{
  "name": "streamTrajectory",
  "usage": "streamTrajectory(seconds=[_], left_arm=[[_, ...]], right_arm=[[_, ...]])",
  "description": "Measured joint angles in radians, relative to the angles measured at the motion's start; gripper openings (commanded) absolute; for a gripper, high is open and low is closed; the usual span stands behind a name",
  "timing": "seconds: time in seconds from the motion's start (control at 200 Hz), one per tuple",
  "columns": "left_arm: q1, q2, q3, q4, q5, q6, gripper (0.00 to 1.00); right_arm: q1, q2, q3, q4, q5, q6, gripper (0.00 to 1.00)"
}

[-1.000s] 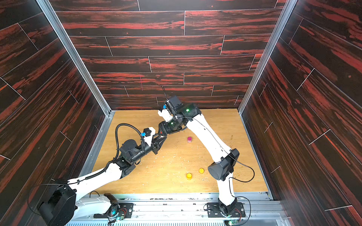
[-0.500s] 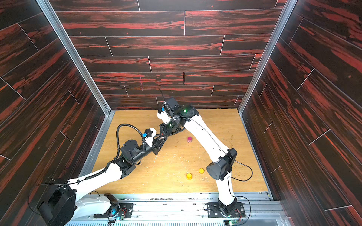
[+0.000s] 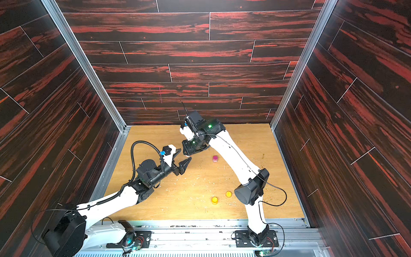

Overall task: Close the paint jar lid
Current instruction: Place the paint jar at the center of the board.

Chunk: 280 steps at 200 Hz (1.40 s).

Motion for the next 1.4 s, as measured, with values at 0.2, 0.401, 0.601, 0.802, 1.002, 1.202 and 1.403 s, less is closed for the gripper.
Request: streamTrajectory(seconds=[0.2,0.401,0.601,0.802,1.002,1.202,1.403], left_arm=[[0.000,-0.076,-0.066,-0.027,-0.023,-0.006,1.00],[0.001,-0.163,-0.074,-0.075,-0.045,-0.022,1.00],[0.006,-0.217,-0.074,-0.117,-0.049,-0.077,1.00],[0.006,-0.248,-0.075,-0.130,-0.049,-0.124,1.00],[0.006,-0.247,-0.075,-0.147,-0.047,-0.134,1.00],[0.006,-0.239,-0.060,-0.215,-0.050,-0.137,1.00],[0.006,-0.208,-0.016,-0.285,-0.063,-0.164,1.00]], right_arm=[[-0.032,-0.012,-0.134,0.054,0.072,0.001,0.28],[-0.119,-0.048,-0.328,0.145,0.143,0.018,0.28],[-0.243,-0.142,-0.555,0.283,0.192,0.034,0.28],[-0.342,-0.162,-0.711,0.427,0.209,0.045,0.28],[-0.404,-0.153,-0.814,0.555,0.204,0.052,0.29],[-0.440,-0.081,-0.843,0.666,0.192,0.054,0.29],[-0.442,0.010,-0.839,0.715,0.185,0.060,0.29]])
